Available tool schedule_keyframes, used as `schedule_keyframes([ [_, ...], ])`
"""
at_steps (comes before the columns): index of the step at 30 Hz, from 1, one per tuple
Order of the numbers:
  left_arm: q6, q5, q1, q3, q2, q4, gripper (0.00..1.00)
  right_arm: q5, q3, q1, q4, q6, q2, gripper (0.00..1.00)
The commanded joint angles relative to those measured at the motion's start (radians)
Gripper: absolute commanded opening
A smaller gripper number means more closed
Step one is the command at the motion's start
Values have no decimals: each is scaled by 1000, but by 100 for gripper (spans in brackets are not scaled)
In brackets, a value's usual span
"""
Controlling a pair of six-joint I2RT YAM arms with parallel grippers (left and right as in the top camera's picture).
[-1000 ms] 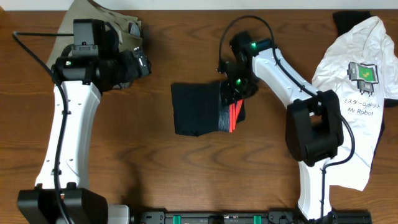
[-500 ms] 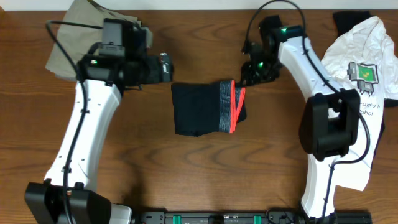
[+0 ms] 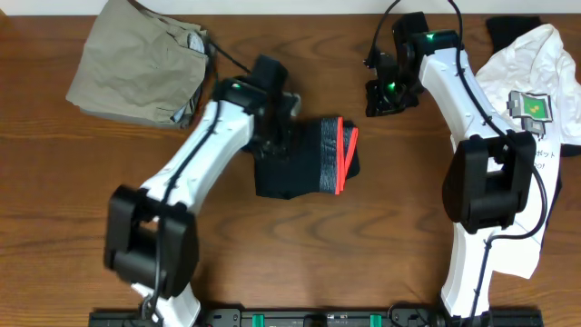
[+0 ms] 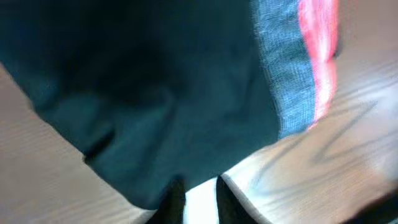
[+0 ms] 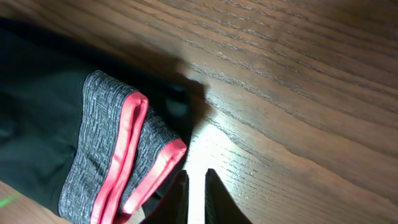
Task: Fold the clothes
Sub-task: 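Grasp the folded black trousers' edge with the left gripper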
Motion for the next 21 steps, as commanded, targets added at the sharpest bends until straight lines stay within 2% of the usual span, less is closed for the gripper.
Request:
schedule_keyframes([
  [1,37,-48,10,1,37,-45,6,3,13,-8,0,0,-16,7],
  [12,78,-50,9,-28,45,-163,6,2,13,-8,24,1,-16,7],
  [16,72,-51,9,-85,46,-151,6,2,13,-8,26,0,-16,7],
  [21,10,-51,9,-160,46,-49,6,2,13,-8,29,0,-16,7],
])
